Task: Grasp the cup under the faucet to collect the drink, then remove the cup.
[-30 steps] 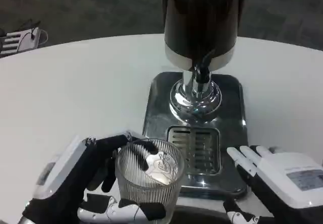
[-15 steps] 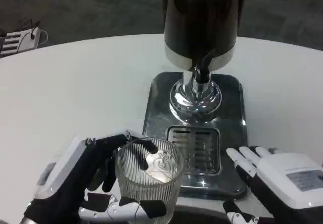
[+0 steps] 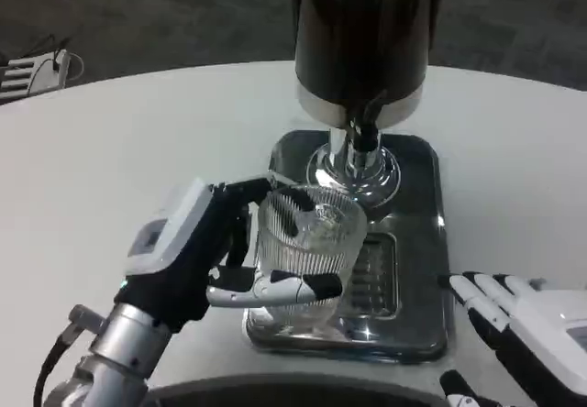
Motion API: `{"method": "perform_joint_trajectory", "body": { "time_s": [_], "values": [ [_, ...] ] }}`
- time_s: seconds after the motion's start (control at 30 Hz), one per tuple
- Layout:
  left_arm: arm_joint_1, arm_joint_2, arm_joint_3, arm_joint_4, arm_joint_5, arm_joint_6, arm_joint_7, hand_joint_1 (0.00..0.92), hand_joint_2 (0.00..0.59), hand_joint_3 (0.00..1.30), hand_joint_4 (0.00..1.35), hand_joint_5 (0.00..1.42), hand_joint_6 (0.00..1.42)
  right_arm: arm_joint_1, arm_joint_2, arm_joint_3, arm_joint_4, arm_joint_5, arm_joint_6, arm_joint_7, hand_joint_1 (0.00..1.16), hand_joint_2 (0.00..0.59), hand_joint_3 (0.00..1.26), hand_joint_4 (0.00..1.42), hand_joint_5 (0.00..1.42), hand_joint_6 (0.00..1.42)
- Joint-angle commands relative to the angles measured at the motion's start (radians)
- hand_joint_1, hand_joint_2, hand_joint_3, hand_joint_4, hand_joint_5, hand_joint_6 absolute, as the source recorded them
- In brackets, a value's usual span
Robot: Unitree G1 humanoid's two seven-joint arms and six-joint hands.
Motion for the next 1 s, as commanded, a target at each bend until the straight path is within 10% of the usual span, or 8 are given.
{"method": "perform_joint_trajectory", "body": {
  "time_s": [0.03, 0.4, 0.8, 1.0],
  "values": [
    [-0.091, 0.025, -0.035, 0.11, 0.052, -0.006, 0.08, 0.527, 0.0, 0.97, 1.13, 1.28, 1.42, 0.016, -0.009, -0.038, -0.021, 0.04, -0.015, -0.026, 0.31, 0.534, 0.02, 0.0, 0.0, 0.0],
    [-0.21, 0.062, -0.142, 0.312, 0.139, 0.017, 0.171, 0.527, 0.0, 0.97, 1.13, 1.28, 1.42, 0.017, -0.022, -0.075, -0.019, 0.101, -0.021, -0.041, 0.31, 0.534, 0.02, 0.0, 0.0, 0.0],
    [-0.362, -0.005, -0.25, 0.456, 0.181, 0.057, 0.306, 0.523, 0.0, 0.94, 1.09, 1.25, 1.42, 0.027, -0.057, -0.115, -0.016, 0.167, -0.011, -0.04, 0.31, 0.529, 0.02, 0.0, 0.0, 0.0],
    [-0.374, 0.01, -0.287, 0.482, 0.17, 0.055, 0.269, 0.451, 0.001, 0.76, 0.9, 1.1, 1.37, 0.044, -0.058, -0.129, -0.015, 0.184, -0.008, -0.046, 0.31, 0.526, 0.02, 0.0, 0.0, 0.0]
  ]
}}
